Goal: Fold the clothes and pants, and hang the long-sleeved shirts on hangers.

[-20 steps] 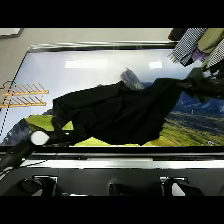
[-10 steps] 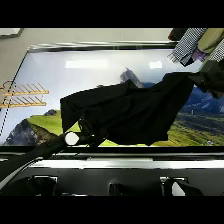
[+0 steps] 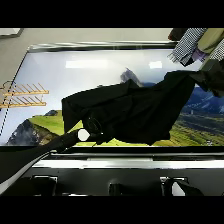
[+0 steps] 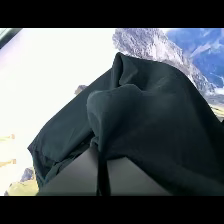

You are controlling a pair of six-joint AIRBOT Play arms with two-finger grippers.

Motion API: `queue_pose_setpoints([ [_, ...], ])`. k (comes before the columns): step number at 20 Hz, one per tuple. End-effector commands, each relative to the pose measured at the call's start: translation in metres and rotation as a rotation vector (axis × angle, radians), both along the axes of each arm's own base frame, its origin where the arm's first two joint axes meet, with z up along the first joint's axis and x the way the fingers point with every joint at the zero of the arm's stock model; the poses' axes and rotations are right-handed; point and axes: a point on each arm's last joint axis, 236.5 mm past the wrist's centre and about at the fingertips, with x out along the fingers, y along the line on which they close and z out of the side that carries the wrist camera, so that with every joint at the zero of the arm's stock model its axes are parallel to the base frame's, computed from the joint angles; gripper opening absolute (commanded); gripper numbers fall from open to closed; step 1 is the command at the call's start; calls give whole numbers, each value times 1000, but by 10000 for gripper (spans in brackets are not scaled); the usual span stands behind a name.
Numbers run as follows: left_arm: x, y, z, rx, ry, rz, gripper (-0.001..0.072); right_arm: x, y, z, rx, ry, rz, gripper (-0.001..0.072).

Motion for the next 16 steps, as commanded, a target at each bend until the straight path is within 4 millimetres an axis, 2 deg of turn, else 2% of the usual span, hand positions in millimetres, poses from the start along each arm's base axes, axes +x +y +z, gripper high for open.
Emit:
queue_pose_setpoints([
  [1,25,31,31,2,-65,-26,19,4,0,13,12,-54,-13,34],
  [3,54,83,80,9,-158,14,19,7,-2,44,29,-168,-55,34],
  [5,69,140,136,32,-246,54,19,1,3,76,55,-264,-70,33],
  [7,62,193,184,93,-311,75,19,-16,17,99,71,-305,-29,33],
  [9,46,237,224,167,-378,116,19,-36,31,117,68,-333,6,33],
  [12,18,276,269,208,-466,216,20,-71,48,141,106,-381,18,33],
  [14,5,290,284,216,-502,276,20,-93,58,156,139,-407,16,33],
  [16,0,294,293,211,-523,311,20,-107,62,163,143,-428,12,33],
])
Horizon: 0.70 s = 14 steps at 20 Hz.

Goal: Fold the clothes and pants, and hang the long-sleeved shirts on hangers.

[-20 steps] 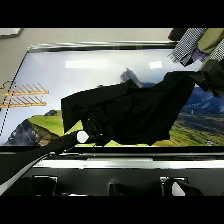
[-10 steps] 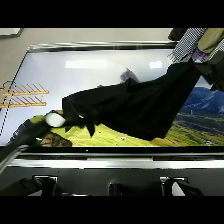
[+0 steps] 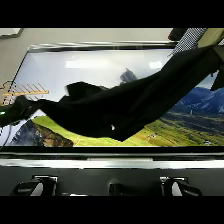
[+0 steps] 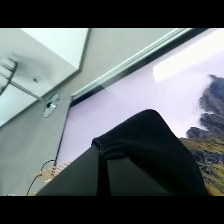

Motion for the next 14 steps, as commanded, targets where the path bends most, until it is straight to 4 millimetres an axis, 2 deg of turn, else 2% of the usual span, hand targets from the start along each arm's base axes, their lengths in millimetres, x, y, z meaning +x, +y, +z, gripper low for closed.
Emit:
queue_pose_setpoints([
  [1,-21,17,16,19,-30,60,20,-27,11,15,24,-30,1,33],
  [3,-14,14,21,3,-55,52,20,-22,5,10,12,-19,-18,33],
  [4,-7,13,32,-6,-111,50,20,-15,0,14,19,-37,-33,33],
  [8,26,27,82,-43,-300,132,20,23,-27,46,70,-191,-111,33],
  [10,33,29,128,-62,-446,144,20,28,-26,82,135,-345,-84,33],
  [11,31,28,157,-64,-540,141,21,21,-25,106,161,-448,-68,33],
  [13,11,26,220,-14,-730,124,21,-6,-17,151,133,-633,-38,33],
  [14,-7,23,251,30,-820,112,22,-24,-9,172,89,-705,-26,33],
])
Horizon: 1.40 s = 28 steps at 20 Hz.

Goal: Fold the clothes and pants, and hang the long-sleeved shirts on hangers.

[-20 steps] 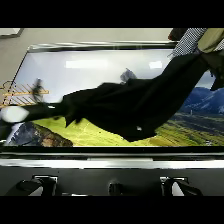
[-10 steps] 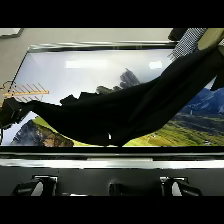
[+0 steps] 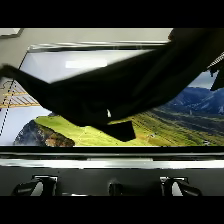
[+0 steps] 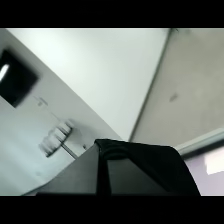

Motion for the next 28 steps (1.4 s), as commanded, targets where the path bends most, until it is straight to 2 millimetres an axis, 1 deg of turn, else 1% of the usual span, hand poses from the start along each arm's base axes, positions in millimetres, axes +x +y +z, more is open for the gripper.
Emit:
queue_pose_setpoints([
  [1,-46,-3,108,108,-331,23,22,-54,11,82,-77,-321,-28,33],
  [2,-70,-7,134,142,-411,29,22,-78,18,103,-133,-393,-56,33],
  [3,-92,-10,154,162,-473,38,22,-104,23,121,-208,-459,-113,33],
  [4,-114,-11,171,178,-527,52,22,-127,26,133,-282,-507,-181,33],
  [5,-134,-12,182,175,-564,65,22,-149,25,143,-337,-535,-261,33],
  [6,-149,-10,189,164,-584,83,22,-167,21,150,-373,-545,-340,33],
  [7,-163,-8,192,146,-597,101,22,-185,13,155,-397,-549,-427,33],
  [8,-175,-6,193,133,-603,120,22,-198,4,157,-417,-548,-501,33],
  [9,-184,-2,193,118,-603,143,22,-208,-4,156,-433,-537,-570,33],
  [10,-190,4,191,103,-593,168,22,-214,-13,154,-441,-515,-622,33],
  [11,-191,9,186,89,-563,191,22,-215,-19,151,-443,-493,-651,33],
  [12,-185,13,173,76,-501,204,22,-211,-24,148,-442,-467,-663,33],
  [13,-173,13,155,76,-412,193,22,-203,-27,144,-434,-439,-660,33],
  [14,-159,10,135,86,-318,170,22,-190,-31,140,-410,-403,-638,33],
  [15,-141,6,110,97,-205,137,22,-172,-35,133,-381,-354,-612,33],
  [16,-123,2,86,100,-93,100,22,-149,-41,123,-345,-285,-577,33],
  [17,-101,-4,60,110,20,48,22,-118,-45,108,-304,-196,-527,33],
  [18,-77,-13,38,124,107,-27,22,-83,-46,87,-272,-97,-458,33],
  [19,-54,-23,19,133,166,-100,22,-49,-45,66,-245,-3,-383,33],
  [20,-28,-29,-1,133,216,-163,22,-9,-44,40,-218,99,-299,33],
  [23,65,-35,-76,146,364,-240,22,105,-42,-50,-126,368,-87,34],
  [24,93,-39,-105,142,412,-254,22,144,-38,-88,-137,443,-44,34],
  [25,121,-45,-139,124,475,-264,22,178,-24,-127,-159,509,12,34],
  [26,142,-52,-175,121,535,-281,22,209,-4,-174,-180,589,77,34],
  [27,156,-59,-210,125,592,-301,22,234,15,-224,-208,674,124,35],
  [28,167,-67,-245,118,661,-318,22,251,32,-270,-242,753,155,35],
])
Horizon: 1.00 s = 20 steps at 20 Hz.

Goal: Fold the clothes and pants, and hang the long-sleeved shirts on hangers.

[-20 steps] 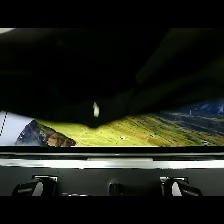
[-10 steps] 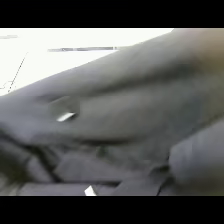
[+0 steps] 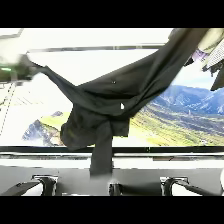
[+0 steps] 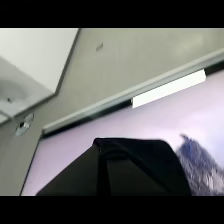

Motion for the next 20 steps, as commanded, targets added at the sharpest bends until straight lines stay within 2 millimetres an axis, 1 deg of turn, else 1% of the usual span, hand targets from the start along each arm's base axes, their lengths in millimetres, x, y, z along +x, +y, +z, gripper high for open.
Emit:
queue_pose_setpoints([
  [1,49,-28,-126,2,216,-59,23,67,63,-164,-50,301,156,35],
  [2,51,-33,-153,3,270,-69,24,73,77,-203,-71,372,185,43],
  [3,52,-36,-172,4,308,-76,30,74,87,-232,-84,429,212,71],
  [4,53,-37,-185,2,336,-77,97,72,95,-255,-87,483,239,92],
  [5,54,-37,-189,-3,349,-68,239,68,97,-268,-87,522,255,140],
  [6,55,-31,-187,-4,345,-58,485,64,94,-273,-93,549,265,288],
  [7,55,-22,-181,-7,341,-47,662,57,83,-273,-111,564,278,452],
  [8,53,-8,-173,-6,340,-32,694,48,69,-269,-143,571,303,513],
  [9,48,11,-167,12,345,-14,694,35,47,-266,-186,592,321,513],
  [10,38,36,-164,61,358,6,694,21,21,-265,-237,623,323,514],
  [11,27,62,-164,121,376,33,695,6,-8,-265,-280,663,311,514],
  [12,11,85,-166,163,395,70,695,-1,-28,-264,-253,686,278,514],
  [13,-5,103,-172,172,412,110,695,-9,-39,-267,-214,702,264,514],
  [14,-22,112,-181,164,424,139,694,-21,-43,-281,-176,747,260,517],
  [15,-39,117,-194,157,446,165,695,-36,-37,-301,-144,811,280,571],
  [16,-59,117,-212,149,480,180,694,-49,-22,-321,-103,857,317,572],
  [18,-92,104,-243,112,556,178,695,-63,23,-356,-5,884,400,571],
  [20,-113,88,-264,70,623,161,694,-70,61,-388,15,886,425,571],
])
